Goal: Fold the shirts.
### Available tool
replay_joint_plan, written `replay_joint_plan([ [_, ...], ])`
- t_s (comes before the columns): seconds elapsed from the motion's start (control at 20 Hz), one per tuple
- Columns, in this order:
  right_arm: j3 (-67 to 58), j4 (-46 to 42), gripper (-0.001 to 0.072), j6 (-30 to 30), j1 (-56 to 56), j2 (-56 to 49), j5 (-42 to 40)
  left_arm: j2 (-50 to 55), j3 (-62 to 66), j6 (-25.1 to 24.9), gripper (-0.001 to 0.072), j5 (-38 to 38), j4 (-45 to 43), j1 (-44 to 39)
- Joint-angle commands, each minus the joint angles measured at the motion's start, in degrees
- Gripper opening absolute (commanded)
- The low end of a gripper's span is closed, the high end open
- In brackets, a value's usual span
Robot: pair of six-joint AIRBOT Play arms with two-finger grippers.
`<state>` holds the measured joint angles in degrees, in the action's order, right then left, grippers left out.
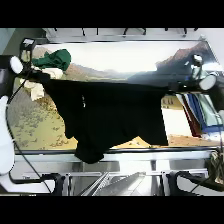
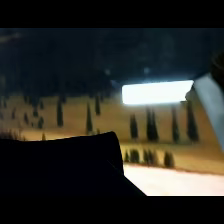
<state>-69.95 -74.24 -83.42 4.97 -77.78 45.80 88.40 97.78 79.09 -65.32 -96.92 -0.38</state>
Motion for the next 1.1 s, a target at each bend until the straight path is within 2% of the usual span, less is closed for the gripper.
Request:
replay_joint_plan([
  [0.0, 0.3, 4.0, 0.0023, 1.1, -3.1, -5.8, -18.1, 7.9, 8.7, -1.2, 0.002, 1.9, 3.5, -1.7],
  [0.1, 0.2, 4.0, 0.0023, 1.1, -3.0, -6.1, -21.1, 9.1, 9.6, -1.4, 0.002, -0.1, 3.5, -2.0],
  [0.2, -0.4, 4.0, 0.0023, 1.1, -2.5, -6.3, -18.6, 8.6, 7.0, -1.4, 0.002, -2.5, 3.5, -2.1],
  [0.35, -2.6, 3.6, 0.0023, -1.0, -1.0, -6.3, -6.6, 6.4, -0.3, -1.3, 0.002, -5.7, 3.5, -2.1],
  [0.55, -3.2, 3.4, 0.0023, -5.2, 3.0, -6.5, 7.9, 2.5, -11.5, -1.3, 0.002, -5.3, 4.1, -2.4],
  [0.7, -3.2, 3.4, 0.0023, -5.4, 3.5, -8.6, 15.6, 0.5, -17.8, -1.3, 0.002, -3.7, 5.7, -2.6],
  [1.05, -3.2, 3.8, 0.0025, -7.5, 3.1, -13.6, 17.7, 0.1, -24.1, -1.3, 0.0021, -0.7, 8.6, -2.6],
])
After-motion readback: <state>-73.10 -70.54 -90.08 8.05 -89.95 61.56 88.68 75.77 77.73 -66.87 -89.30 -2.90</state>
